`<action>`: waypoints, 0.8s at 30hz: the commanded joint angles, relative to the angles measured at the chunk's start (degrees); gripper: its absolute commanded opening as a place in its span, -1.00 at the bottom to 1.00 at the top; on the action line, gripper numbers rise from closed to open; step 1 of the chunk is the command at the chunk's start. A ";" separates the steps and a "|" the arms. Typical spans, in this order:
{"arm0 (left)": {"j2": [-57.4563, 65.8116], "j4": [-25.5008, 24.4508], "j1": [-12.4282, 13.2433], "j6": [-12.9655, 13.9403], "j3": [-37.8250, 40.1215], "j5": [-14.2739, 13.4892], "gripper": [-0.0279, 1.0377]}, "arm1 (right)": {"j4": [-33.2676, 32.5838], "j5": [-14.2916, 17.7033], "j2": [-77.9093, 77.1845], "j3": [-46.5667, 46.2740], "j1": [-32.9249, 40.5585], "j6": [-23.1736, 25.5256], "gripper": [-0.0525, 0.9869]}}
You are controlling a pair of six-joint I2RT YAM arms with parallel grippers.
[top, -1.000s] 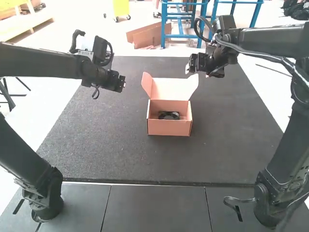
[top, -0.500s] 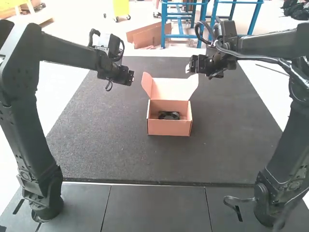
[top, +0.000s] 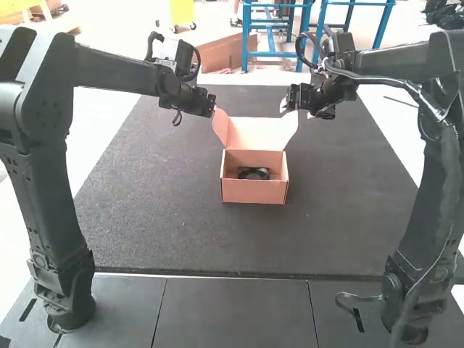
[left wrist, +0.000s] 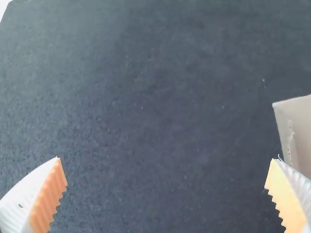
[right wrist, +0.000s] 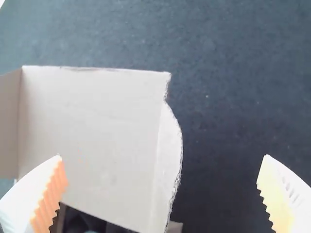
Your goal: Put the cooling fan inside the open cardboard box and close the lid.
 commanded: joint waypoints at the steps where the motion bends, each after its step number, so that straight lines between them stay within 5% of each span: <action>1: -0.33 -0.64 -0.22 -1.80 2.45 2.88 0.87 | -0.38 -2.24 0.92 2.98 -1.05 -0.58 0.79; 15: -0.33 -1.87 -1.19 -2.06 2.18 5.87 0.87 | -4.60 -3.91 5.13 8.60 -1.05 -0.40 0.68; 24: -0.24 -2.57 -1.19 -3.47 2.18 9.39 0.87 | -4.42 -4.96 6.01 8.60 -1.05 0.65 0.23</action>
